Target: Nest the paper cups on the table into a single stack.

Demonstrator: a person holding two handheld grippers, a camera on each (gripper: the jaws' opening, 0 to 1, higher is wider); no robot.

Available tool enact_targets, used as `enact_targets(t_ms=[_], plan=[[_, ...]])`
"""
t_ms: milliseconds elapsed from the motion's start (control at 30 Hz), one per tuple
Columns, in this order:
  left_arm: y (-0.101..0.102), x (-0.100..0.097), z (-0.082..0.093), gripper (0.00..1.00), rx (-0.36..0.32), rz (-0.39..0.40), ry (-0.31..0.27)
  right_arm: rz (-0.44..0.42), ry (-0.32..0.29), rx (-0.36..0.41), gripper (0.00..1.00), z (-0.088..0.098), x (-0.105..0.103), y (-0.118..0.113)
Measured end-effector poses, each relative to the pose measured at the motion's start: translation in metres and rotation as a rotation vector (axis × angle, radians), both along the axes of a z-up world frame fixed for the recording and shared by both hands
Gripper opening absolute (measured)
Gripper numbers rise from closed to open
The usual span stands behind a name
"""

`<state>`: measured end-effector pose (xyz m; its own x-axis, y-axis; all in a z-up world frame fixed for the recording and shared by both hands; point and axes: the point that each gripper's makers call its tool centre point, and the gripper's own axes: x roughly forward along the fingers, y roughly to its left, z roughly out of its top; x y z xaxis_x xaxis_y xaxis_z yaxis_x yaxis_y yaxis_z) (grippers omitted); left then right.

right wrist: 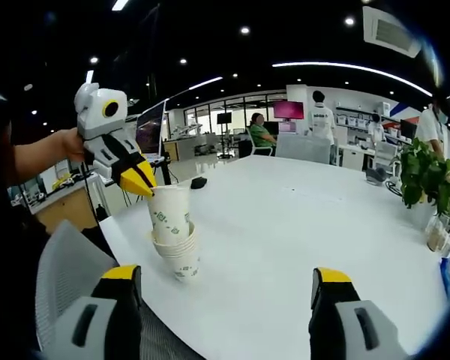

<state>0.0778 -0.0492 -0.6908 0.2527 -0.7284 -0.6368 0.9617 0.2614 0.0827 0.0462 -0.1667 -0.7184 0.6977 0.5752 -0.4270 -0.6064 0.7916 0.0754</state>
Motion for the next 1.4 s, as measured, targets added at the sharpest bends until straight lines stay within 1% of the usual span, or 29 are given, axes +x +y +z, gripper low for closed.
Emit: enact_targets(t_ms=[67, 200, 300, 367, 600, 700, 733, 833, 1000, 1100, 1167, 1300, 1400], plan=[[0.000, -0.001, -0.007, 0.00, 0.020, -0.003, 0.008, 0.004, 0.005, -0.004, 0.95, -0.002, -0.001, 0.001], [-0.001, -0.003, -0.019, 0.00, 0.033, 0.006, 0.044, 0.008, 0.010, -0.005, 0.95, -0.003, -0.003, 0.003], [-0.002, -0.006, -0.034, 0.00, 0.050, -0.004, 0.076, 0.013, 0.014, -0.015, 0.95, -0.005, -0.004, 0.004], [-0.005, -0.011, -0.035, 0.00, 0.047, -0.010, 0.102, 0.014, 0.014, -0.014, 0.95, -0.005, -0.004, 0.003], [-0.008, -0.014, -0.050, 0.00, 0.026, -0.038, 0.171, 0.011, 0.018, -0.018, 0.94, -0.006, -0.004, 0.002], [-0.011, -0.018, -0.052, 0.01, 0.026, -0.051, 0.193, 0.010, 0.019, -0.020, 0.94, -0.006, -0.004, 0.002], [-0.011, -0.019, -0.055, 0.01, 0.026, -0.060, 0.210, 0.010, 0.019, -0.020, 0.94, -0.006, -0.004, 0.002], [-0.011, -0.020, -0.062, 0.01, 0.041, -0.076, 0.226, 0.008, 0.020, -0.016, 0.94, -0.006, -0.003, 0.002], [-0.013, -0.023, -0.068, 0.02, 0.062, -0.108, 0.216, 0.006, 0.020, -0.015, 0.94, -0.006, -0.003, 0.002], [-0.010, -0.021, -0.078, 0.03, 0.105, -0.115, 0.208, 0.008, 0.022, -0.018, 0.94, -0.007, -0.003, 0.002], [-0.012, -0.025, -0.075, 0.03, 0.110, -0.121, 0.202, 0.009, 0.021, -0.020, 0.94, -0.007, -0.003, 0.002], [-0.010, -0.024, -0.073, 0.04, 0.104, -0.117, 0.197, 0.012, 0.021, -0.025, 0.94, -0.008, -0.004, 0.003], [-0.010, -0.024, -0.068, 0.09, 0.082, -0.108, 0.196, 0.016, 0.024, -0.028, 0.94, -0.009, -0.004, 0.003]])
